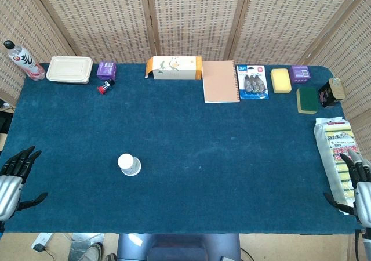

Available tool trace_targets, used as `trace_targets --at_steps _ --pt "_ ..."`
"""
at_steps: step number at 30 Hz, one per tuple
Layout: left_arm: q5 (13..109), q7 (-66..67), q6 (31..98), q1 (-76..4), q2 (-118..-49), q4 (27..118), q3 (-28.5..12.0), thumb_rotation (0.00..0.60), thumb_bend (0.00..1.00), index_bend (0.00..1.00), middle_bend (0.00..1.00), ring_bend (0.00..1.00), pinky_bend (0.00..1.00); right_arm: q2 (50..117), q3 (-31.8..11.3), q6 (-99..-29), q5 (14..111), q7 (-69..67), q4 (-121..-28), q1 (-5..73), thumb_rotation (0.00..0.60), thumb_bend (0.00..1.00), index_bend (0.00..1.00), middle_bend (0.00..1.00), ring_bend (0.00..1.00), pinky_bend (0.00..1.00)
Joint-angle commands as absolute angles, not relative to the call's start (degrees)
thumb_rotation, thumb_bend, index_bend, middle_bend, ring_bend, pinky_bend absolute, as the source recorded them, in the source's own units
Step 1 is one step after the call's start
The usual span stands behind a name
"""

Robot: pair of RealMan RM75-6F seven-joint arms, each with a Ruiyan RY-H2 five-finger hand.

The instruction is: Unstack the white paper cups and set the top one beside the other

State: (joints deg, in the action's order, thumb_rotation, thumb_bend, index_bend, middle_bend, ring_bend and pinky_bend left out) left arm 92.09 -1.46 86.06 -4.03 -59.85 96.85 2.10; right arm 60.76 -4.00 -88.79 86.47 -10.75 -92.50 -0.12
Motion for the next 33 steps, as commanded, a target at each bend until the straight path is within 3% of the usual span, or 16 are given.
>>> trace_targets --at_steps 1,11,25,29,33 --pt "91.86 -0.39 85.94 -4.01 -60.26 96.82 1.98 0.6 0.15 0.0 0.0 0.0 0.08 60.86 -3.95 -88.61 86.34 -10.46 -92.64 -0.1 0.6 0.23 0.07 0.02 0.01 0.01" --pt "91.29 4.2 82.91 -5.94 -61.37 98.15 1.2 0.6 0.15 0.0 0.0 0.0 0.08 60.47 -4.06 -89.24 86.35 -11.33 -92.86 -0.41 0.6 0.23 0.07 0.02 0.01 0.01" --pt "77.21 19.93 59.56 -22.52 -62.54 108.66 -5.99 0.6 0.15 0.0 0.0 0.0 0.08 59.18 -4.62 -89.97 85.79 -15.72 -92.08 -0.96 0.6 0.23 0.07 0.02 0.01 0.01" --pt "71.85 27.3 59.26 -24.78 -65.56 109.94 -6.94 0.6 0.15 0.0 0.0 0.0 0.08 58.95 -4.72 -89.8 85.57 -16.67 -91.86 -0.97 0.6 0.23 0.07 0.02 0.01 0.01" --pt "67.28 32.23 59.29 -26.75 -68.03 110.36 -7.57 0.6 0.15 0.07 0.0 0.0 0.08 58.8 -4.83 -89.93 85.49 -17.37 -91.69 -1.06 0.6 0.23 0.07 0.02 0.01 0.01"
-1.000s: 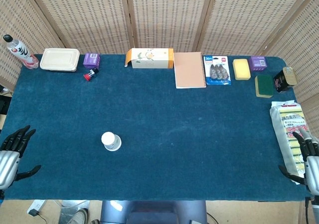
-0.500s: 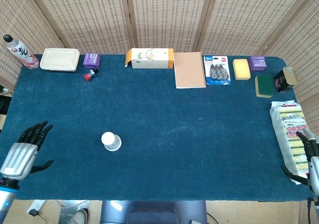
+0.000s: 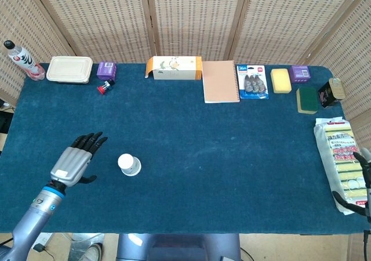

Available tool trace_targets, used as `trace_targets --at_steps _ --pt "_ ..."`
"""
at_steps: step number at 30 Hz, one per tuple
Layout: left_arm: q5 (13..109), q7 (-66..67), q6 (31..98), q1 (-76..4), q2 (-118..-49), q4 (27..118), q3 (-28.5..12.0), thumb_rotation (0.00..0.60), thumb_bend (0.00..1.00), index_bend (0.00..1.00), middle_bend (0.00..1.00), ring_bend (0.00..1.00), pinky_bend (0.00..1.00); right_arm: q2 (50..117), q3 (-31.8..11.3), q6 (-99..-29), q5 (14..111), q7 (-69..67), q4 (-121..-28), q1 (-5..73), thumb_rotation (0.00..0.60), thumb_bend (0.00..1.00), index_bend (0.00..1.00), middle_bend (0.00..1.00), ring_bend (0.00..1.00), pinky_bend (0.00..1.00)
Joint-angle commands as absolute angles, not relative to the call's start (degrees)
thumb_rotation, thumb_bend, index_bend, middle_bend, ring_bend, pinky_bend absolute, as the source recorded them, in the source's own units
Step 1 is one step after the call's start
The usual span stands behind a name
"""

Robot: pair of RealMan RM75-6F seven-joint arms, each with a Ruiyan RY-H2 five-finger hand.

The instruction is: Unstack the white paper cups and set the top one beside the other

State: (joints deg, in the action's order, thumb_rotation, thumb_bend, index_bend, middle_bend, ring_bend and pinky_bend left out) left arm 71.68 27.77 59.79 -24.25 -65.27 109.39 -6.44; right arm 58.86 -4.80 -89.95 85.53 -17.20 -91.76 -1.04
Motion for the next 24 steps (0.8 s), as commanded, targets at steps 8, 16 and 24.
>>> trace_targets --at_steps 8,16,24 --pt "60.85 38.77 59.74 -30.47 -72.7 110.18 -7.68 0.6 0.16 0.18 0.0 0.0 0.08 58.79 -4.86 -89.45 85.27 -17.57 -91.61 -0.93 0.6 0.23 0.07 0.02 0.01 0.01" --pt "56.21 41.84 60.72 -33.28 -75.58 108.92 -7.58 0.6 0.17 0.21 0.0 0.0 0.08 58.78 -4.79 -89.34 85.49 -17.68 -91.6 -0.88 0.6 0.23 0.07 0.02 0.01 0.01" --pt "52.92 43.15 61.24 -35.49 -77.17 108.54 -7.14 0.6 0.19 0.24 0.0 0.0 0.08 58.76 -4.85 -89.13 85.31 -17.89 -91.52 -0.83 0.6 0.23 0.07 0.02 0.01 0.01"
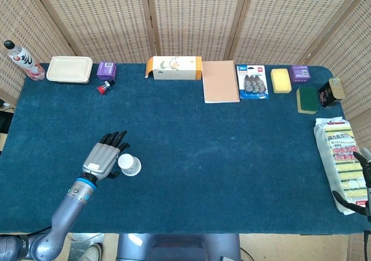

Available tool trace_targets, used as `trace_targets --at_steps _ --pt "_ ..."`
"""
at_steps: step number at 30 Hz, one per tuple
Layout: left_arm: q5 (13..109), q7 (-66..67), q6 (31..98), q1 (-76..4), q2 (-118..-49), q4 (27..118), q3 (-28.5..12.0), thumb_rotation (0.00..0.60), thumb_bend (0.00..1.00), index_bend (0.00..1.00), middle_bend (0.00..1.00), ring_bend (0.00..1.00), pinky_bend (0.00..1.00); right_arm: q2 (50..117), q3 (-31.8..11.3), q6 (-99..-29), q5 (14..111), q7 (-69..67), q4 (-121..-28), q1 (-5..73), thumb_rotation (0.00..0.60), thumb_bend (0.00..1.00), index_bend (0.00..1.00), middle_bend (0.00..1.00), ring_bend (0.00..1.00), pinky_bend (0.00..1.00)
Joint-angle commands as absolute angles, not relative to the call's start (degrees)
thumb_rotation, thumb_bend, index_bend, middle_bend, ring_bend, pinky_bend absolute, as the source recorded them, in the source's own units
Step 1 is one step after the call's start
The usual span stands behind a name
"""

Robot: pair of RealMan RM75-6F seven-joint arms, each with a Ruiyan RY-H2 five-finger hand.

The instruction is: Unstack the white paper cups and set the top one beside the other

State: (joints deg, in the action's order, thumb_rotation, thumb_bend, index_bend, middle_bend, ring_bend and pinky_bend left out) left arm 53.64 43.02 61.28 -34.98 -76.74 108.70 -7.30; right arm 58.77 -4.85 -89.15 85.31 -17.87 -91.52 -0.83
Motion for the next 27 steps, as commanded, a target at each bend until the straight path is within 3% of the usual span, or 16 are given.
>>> trace_targets --at_steps 1,17,27 --pt "52.44 43.25 61.14 -35.86 -77.41 108.47 -7.03 0.6 0.19 0.24 0.0 0.0 0.08 58.76 -4.84 -89.05 85.27 -17.91 -91.5 -0.81 0.6 0.23 0.07 0.02 0.01 0.01" --pt "50.36 44.42 63.96 -38.31 -78.73 108.54 -5.52 0.6 0.25 0.39 0.0 0.0 0.08 58.64 -4.92 -88.99 85.21 -18.51 -91.36 -0.82 0.6 0.23 0.07 0.02 0.01 0.01" --pt "51.5 41.93 65.81 -37.95 -75.31 112.39 -5.46 0.6 0.25 0.4 0.0 0.0 0.08 58.6 -5.01 -88.94 85.1 -18.52 -91.3 -0.8 0.6 0.23 0.07 0.02 0.01 0.01"
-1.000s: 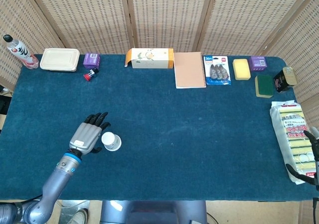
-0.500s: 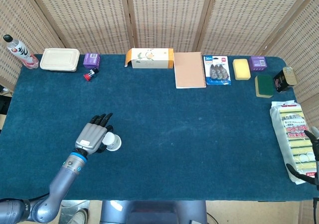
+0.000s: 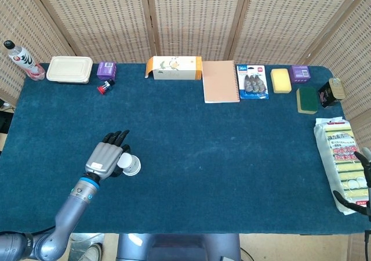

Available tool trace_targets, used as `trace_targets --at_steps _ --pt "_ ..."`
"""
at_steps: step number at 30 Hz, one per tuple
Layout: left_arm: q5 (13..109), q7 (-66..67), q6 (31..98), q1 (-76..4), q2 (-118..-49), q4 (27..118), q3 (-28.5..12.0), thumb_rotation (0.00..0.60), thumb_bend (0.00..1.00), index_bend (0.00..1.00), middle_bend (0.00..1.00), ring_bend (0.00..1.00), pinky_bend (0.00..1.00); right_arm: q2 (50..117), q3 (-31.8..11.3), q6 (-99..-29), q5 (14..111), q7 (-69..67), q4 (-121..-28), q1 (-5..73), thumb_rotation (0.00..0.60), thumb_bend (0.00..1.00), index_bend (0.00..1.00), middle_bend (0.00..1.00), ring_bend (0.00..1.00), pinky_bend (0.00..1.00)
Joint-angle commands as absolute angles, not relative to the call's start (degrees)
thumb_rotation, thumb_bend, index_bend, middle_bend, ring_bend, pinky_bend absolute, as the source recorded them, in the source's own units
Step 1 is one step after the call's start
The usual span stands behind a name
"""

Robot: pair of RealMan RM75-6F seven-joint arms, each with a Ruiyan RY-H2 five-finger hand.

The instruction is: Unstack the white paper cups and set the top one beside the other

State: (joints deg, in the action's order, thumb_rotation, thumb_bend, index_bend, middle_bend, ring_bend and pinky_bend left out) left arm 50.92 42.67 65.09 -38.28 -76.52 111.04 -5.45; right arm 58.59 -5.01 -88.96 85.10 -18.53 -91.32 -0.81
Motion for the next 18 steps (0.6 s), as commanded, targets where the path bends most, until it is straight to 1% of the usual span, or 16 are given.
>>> trace_targets --at_steps 1,6,10,14,18 --pt "51.75 41.68 66.15 -37.78 -74.67 113.16 -5.42 0.6 0.25 0.4 0.0 0.0 0.08 58.64 -5.0 -88.93 85.11 -18.5 -91.29 -0.79 0.6 0.23 0.07 0.02 0.01 0.01" --pt "54.19 39.3 67.57 -36.69 -70.45 117.55 -5.55 0.6 0.25 0.4 0.0 0.0 0.08 58.73 -4.99 -88.87 85.07 -18.24 -91.28 -0.77 0.6 0.23 0.07 0.02 0.01 0.01" --pt "57.06 34.92 68.43 -35.07 -64.81 121.9 -6.04 0.6 0.25 0.4 0.0 0.0 0.08 58.79 -4.95 -88.74 85.07 -17.82 -91.49 -0.72 0.6 0.23 0.07 0.02 0.01 0.01" --pt "60.29 29.97 68.21 -33.52 -60.57 123.53 -5.98 0.6 0.25 0.4 0.0 0.0 0.08 58.99 -4.83 -88.6 85.2 -17.13 -91.63 -0.63 0.6 0.23 0.07 0.02 0.01 0.01" --pt "63.21 24.52 67.93 -31.74 -57.1 123.09 -5.69 0.6 0.25 0.4 0.0 0.0 0.08 59.19 -4.58 -88.45 85.59 -16.23 -91.89 -0.52 0.6 0.23 0.07 0.02 0.01 0.01"
